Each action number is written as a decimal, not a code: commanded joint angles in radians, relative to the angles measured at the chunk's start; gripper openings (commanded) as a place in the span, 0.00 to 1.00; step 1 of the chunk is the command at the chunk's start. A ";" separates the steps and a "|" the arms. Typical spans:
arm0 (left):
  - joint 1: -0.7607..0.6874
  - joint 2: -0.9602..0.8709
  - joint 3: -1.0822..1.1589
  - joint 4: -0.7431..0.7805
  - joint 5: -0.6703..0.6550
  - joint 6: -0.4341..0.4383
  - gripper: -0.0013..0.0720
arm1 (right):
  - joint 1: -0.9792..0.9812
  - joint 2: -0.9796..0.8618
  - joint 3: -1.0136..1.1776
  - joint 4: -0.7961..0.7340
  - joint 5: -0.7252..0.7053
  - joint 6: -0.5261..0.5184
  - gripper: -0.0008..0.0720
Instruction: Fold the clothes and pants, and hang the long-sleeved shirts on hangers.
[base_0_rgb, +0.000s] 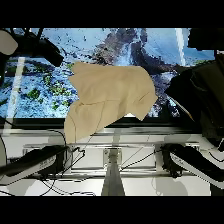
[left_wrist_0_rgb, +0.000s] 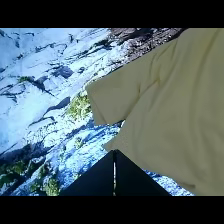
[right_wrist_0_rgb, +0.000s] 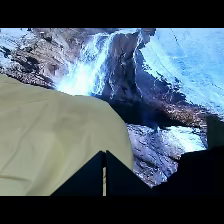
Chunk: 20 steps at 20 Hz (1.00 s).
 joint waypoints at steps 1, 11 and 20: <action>0.001 -0.001 0.000 0.000 0.000 0.000 0.04 | 0.001 0.000 0.000 0.000 0.000 0.000 0.03; 0.001 -0.001 0.000 0.000 0.000 0.000 0.04 | 0.001 0.000 0.000 0.000 -0.016 0.000 0.03; 0.000 -0.001 0.000 -0.138 0.000 -0.008 0.04 | -0.291 -0.170 -0.126 0.027 0.169 -0.269 0.03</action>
